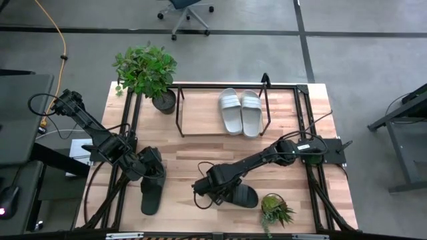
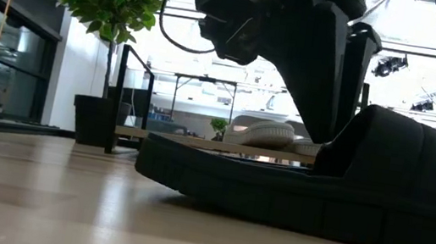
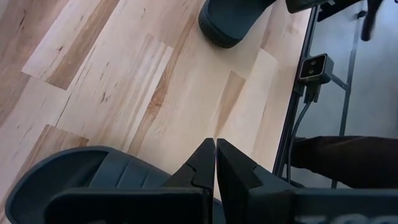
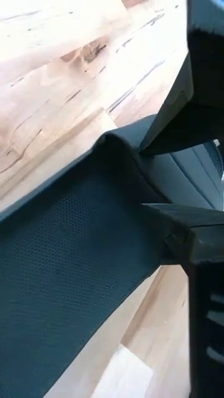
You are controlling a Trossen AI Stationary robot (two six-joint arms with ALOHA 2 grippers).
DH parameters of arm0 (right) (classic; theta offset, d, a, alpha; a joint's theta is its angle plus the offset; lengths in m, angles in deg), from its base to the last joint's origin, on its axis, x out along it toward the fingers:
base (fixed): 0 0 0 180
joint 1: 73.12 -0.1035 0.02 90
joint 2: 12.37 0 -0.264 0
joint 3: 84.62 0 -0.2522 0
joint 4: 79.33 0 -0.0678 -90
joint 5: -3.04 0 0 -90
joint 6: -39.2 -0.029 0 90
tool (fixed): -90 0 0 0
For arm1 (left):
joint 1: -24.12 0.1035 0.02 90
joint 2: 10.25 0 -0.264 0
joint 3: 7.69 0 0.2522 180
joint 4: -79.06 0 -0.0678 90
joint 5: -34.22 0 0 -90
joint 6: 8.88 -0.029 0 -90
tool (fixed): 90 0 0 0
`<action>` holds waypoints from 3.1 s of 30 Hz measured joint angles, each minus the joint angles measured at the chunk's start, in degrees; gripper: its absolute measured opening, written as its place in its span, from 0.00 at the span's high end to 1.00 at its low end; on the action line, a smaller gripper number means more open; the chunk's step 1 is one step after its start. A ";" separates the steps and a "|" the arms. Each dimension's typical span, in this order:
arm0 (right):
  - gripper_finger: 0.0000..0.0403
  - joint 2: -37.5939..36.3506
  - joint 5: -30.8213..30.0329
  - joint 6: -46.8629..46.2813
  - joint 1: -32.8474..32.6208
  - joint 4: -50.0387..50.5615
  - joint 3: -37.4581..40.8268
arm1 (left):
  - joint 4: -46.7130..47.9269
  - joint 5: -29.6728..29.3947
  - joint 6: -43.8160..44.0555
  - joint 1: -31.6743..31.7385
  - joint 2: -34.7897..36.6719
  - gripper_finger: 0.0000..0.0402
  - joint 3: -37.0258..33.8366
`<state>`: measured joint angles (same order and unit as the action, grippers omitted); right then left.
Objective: Pick and place slides into the shelf
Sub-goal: Put the right black slipper on the shelf
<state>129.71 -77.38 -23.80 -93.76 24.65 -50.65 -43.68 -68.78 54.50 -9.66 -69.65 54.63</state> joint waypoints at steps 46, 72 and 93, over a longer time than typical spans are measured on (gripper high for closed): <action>0.68 -0.85 5.34 14.34 4.91 -0.21 0.07 | -0.11 0.74 1.44 0.02 0.01 0.99 0.00; 0.73 -0.96 8.69 15.07 6.21 -0.11 7.57 | -0.09 0.96 1.54 0.00 0.02 0.99 0.00; 0.73 -1.18 9.07 17.01 5.65 -0.22 6.81 | -0.07 -0.09 1.57 0.00 0.02 0.99 0.00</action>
<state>128.53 -68.32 -6.78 -88.11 24.43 -43.85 -43.74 -68.86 56.07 -9.66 -69.62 54.63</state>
